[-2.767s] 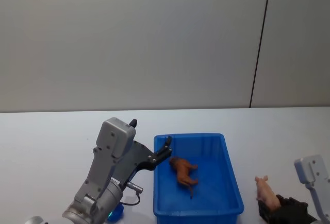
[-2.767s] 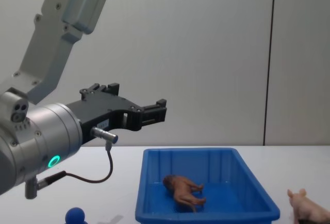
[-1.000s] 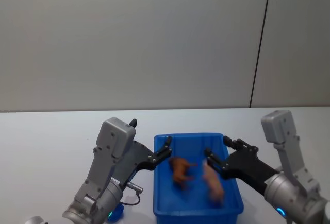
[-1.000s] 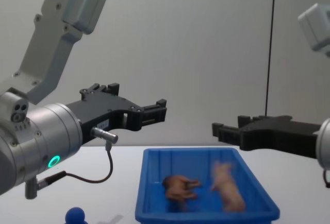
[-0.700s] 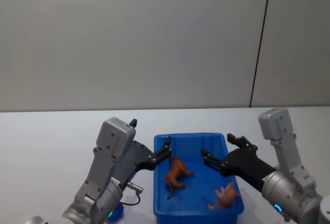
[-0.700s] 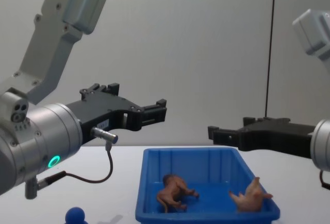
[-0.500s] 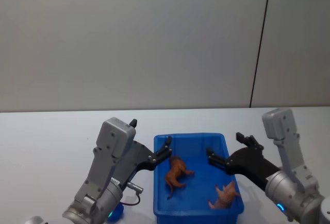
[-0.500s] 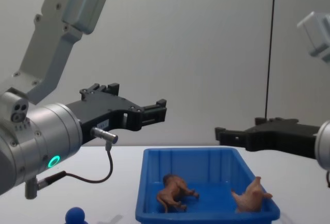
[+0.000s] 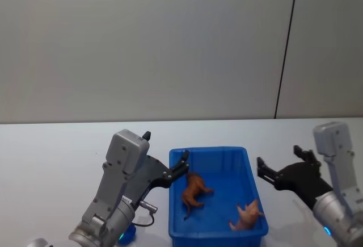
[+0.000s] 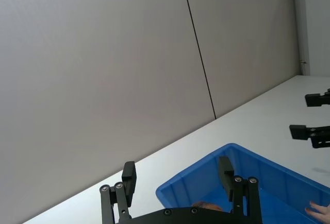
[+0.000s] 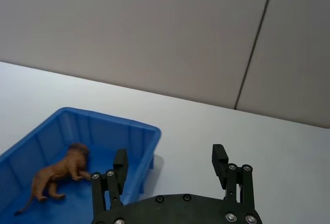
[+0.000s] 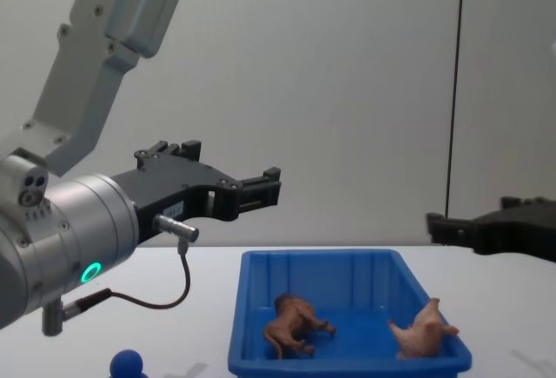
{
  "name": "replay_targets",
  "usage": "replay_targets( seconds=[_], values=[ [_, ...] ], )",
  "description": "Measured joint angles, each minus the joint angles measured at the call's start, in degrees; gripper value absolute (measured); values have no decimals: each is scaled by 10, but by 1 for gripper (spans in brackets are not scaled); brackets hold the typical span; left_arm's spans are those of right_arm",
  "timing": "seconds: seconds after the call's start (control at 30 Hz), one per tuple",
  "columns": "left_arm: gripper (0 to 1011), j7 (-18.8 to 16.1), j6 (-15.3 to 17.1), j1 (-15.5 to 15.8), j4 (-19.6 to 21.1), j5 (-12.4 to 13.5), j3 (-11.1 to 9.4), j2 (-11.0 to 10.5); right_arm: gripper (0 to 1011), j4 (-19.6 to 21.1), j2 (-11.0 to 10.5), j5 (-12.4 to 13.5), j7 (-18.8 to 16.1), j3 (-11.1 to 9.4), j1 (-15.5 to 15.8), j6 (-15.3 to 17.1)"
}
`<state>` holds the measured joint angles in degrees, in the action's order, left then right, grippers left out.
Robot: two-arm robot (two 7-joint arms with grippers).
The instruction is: Pick up the two dolls from the table and place them into the box.
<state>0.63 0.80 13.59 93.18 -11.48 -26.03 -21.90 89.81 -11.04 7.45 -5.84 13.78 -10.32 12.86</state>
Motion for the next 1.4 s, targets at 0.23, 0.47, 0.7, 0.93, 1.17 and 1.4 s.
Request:
replay_targets(
  seconds=[0.23,0.47,0.7,0.93,1.17,1.4],
  values=[
    [1001,0,0,0,0,0,0,0,1001,15,-8,-1,35,-7,15,1],
    [1001,-6,3,-3,3,-1,1,-1,1001,24,-12,-1,56,-11,24,1],
    [1001,-20,18,-10,12,-8,6,-6,1001,29,-14,-2,68,-13,29,2],
    [1001,-35,48,-22,25,-24,13,-17,1001,32,-16,-2,75,-15,32,2],
    [1001,-46,77,-35,35,-47,21,-27,1001,34,-17,-2,79,-15,33,2],
    [1001,-52,97,-45,39,-71,28,-35,1001,35,-17,-2,81,-16,34,2]
  ],
)
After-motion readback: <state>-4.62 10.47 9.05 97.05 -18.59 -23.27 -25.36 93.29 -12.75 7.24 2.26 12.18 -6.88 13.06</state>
